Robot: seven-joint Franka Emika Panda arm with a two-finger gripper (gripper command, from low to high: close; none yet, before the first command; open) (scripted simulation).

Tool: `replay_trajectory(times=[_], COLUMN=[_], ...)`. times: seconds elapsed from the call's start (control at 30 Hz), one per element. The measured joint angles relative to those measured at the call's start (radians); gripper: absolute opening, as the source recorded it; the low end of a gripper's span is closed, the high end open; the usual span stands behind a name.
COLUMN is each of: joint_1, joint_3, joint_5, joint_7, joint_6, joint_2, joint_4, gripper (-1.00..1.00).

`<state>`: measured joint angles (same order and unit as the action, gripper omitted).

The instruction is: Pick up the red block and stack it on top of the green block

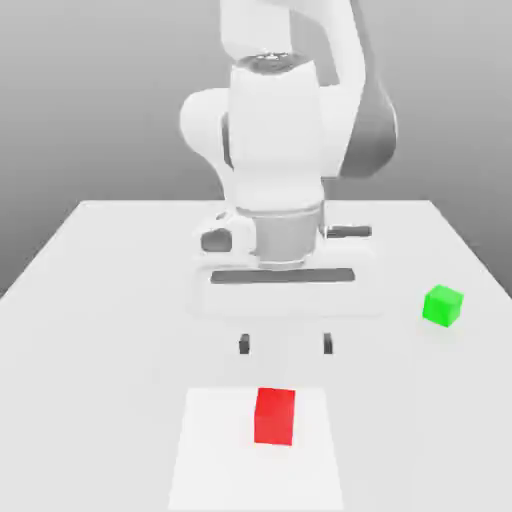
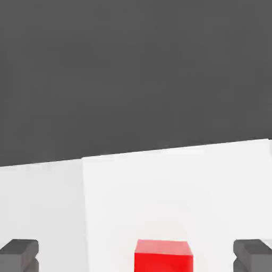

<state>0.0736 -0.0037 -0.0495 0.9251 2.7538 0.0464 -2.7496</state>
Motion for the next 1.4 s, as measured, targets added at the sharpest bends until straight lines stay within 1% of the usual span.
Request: replay_trajectory(times=[0.03, 0.1, 0.27, 0.3, 0.53, 0.73, 0.83, 0.87, 0.93, 1.0, 1.1, 1.4], joint_1=[0.000, 0.002, -0.001, -0.002, -0.003, -0.005, 0.033, 0.056, 0.187, 0.277, 0.382, 0.719], joint_3=[-0.002, -0.006, -0.003, -0.001, -0.001, 0.000, 0.054, 0.086, 0.149, 0.190, 0.259, 0.509], joint_5=[0.025, 0.046, 0.045, 0.044, 0.048, 0.054, 0.020, 0.004, -0.029, -0.058, -0.095, -0.189], joint_7=[0.024, 0.042, 0.043, 0.043, 0.046, 0.050, 0.031, 0.021, 0.003, -0.013, -0.032, -0.077], joint_6=[0.024, 0.077, 0.223, 0.239, 0.236, 0.079, 0.029, 0.021, 0.007, -0.007, -0.027, -0.088], joint_2=[-0.033, -0.099, -0.271, -0.290, -0.287, -0.102, -0.041, -0.029, -0.006, 0.017, 0.052, 0.165], joint_4=[-0.015, -0.020, 0.000, 0.002, 0.001, -0.025, -0.039, -0.044, -0.052, -0.061, -0.074, -0.111], gripper=[0.00, 0.00, 0.00, -1.00, -1.00, -1.00, -1.00, -1.00, -1.00, -1.00, -1.00, -1.00])
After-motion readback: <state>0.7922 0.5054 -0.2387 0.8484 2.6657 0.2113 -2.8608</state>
